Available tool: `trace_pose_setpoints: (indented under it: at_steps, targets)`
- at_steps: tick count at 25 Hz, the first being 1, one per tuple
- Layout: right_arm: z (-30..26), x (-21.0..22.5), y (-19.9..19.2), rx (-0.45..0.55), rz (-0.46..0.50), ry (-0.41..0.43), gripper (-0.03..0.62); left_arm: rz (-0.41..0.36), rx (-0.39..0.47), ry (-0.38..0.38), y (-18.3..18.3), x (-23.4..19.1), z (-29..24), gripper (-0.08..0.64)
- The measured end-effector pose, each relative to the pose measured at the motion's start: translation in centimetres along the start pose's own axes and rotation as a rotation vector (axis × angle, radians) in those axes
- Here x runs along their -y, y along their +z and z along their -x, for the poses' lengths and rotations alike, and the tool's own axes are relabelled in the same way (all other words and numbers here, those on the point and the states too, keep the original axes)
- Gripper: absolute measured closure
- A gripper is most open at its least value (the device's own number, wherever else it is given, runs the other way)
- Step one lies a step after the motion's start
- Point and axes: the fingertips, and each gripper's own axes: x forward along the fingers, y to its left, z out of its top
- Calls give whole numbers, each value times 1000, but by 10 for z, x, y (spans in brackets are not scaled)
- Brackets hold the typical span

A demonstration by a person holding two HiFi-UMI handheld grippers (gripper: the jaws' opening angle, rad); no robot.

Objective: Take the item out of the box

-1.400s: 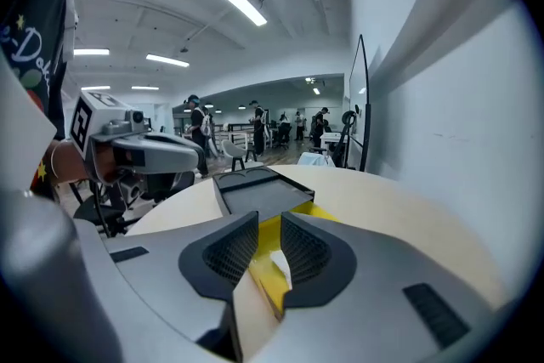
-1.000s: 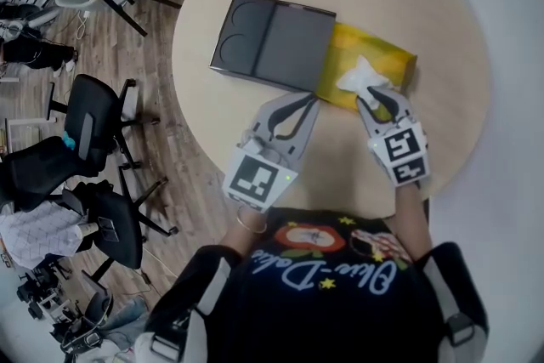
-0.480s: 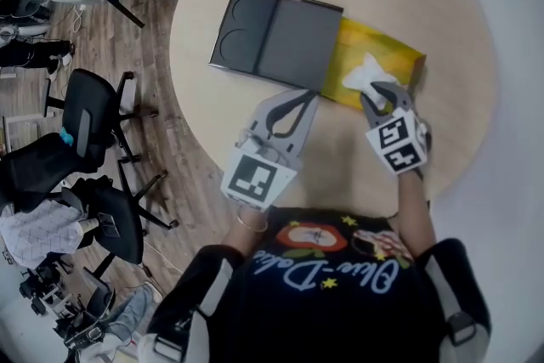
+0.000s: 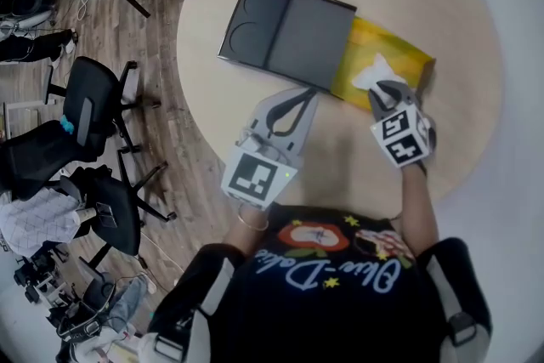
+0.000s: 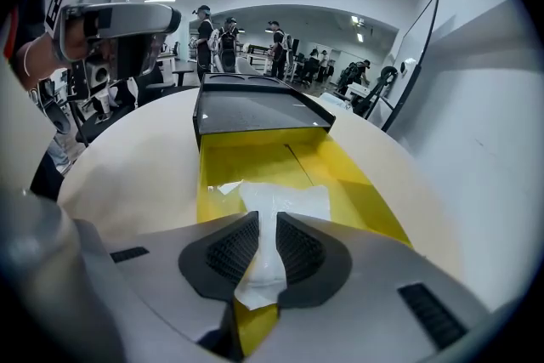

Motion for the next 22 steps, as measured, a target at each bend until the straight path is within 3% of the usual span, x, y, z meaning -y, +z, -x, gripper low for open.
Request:
trace_pose_setpoints:
  at_steps: [3,8,15,22]
  targets:
    - [-2,1,0,8,-6,-9,583,-3,1,2,1,-1,0,566]
    - [9,7,4,75,-66,-28,591,2,2,1,6,5,0,566]
    - [42,17,25,240,-151,-75,591,-29,19,-5,17,11,1,566]
    - [85,23,41,449,-305,-71,591,-70,37,-23,27,26,4,566]
